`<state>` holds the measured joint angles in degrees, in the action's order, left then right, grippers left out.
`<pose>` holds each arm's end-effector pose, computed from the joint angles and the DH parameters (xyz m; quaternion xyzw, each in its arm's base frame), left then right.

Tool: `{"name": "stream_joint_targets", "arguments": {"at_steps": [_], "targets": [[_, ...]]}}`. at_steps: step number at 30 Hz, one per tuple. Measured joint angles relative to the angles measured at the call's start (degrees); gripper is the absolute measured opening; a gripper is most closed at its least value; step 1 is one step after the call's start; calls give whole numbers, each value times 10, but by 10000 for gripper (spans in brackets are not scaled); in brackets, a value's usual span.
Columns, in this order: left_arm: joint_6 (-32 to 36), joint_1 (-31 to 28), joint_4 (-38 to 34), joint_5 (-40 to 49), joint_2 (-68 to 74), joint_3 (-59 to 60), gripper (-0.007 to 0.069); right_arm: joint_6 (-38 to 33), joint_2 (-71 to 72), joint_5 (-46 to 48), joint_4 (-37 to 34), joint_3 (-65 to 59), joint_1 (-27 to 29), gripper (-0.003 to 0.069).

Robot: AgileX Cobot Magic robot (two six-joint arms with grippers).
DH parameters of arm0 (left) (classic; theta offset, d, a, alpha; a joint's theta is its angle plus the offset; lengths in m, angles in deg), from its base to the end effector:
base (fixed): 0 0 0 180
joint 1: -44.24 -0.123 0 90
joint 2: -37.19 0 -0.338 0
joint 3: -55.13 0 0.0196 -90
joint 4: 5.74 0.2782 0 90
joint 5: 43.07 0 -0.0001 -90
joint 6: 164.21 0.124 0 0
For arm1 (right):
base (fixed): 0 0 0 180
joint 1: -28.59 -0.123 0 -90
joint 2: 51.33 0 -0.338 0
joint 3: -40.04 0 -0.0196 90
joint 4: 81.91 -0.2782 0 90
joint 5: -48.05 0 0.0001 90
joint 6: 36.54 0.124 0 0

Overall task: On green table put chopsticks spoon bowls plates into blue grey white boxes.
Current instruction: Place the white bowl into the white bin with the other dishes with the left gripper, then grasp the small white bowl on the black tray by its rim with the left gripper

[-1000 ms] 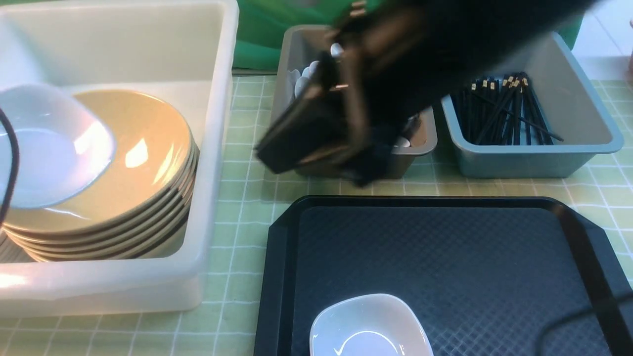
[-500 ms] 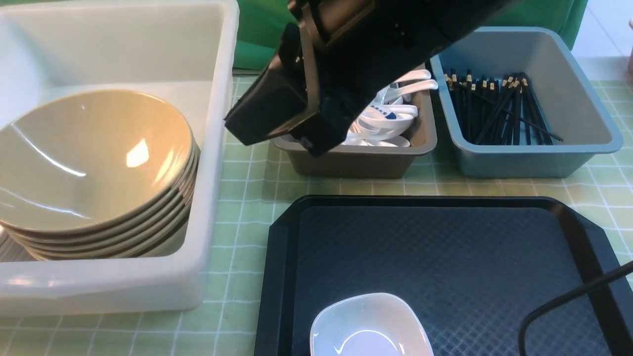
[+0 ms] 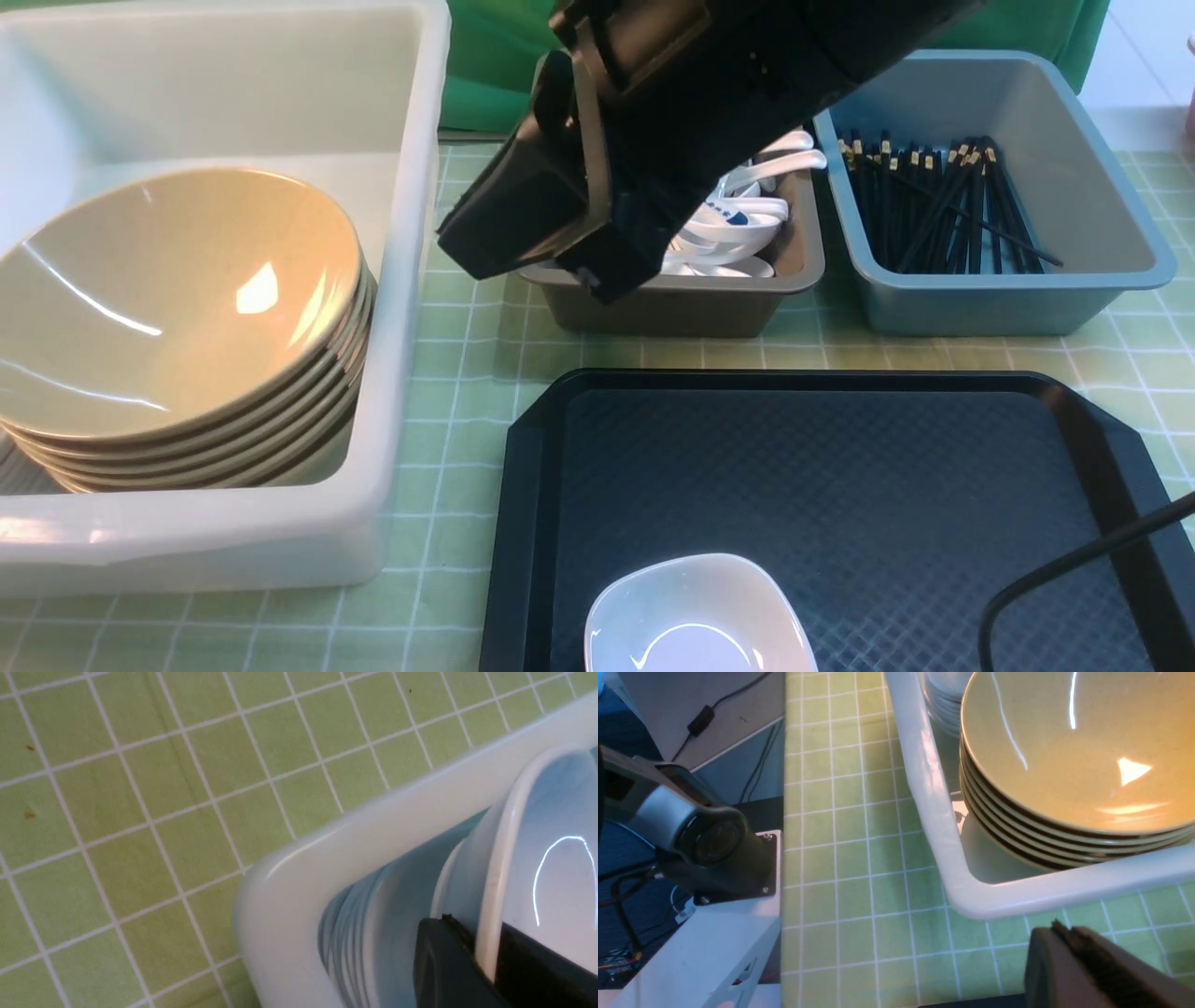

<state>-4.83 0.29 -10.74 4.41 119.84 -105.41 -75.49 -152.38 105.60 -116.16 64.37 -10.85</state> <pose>0.2184 0.1994 0.3124 -0.5319 0.8043 0.0150 0.2644 0.2835 0.3095 0.4688 -0.5185 0.7134 0.2919 0.3701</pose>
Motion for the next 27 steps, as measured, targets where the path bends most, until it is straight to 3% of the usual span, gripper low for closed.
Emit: {"name": "stream_joint_targets", "arguments": {"at_steps": [7,13,23,27], "targets": [[-2,40,21,12,53,0,29,0,0,9,0,0,0,47],[-16,78,50,14,60,0,136,3,0,21,0,0,0,47],[-35,84,90,99,34,-58,613,23,10,43,1,0,0,47],[-12,87,94,161,1,-92,664,34,31,64,14,0,4,47]]}}
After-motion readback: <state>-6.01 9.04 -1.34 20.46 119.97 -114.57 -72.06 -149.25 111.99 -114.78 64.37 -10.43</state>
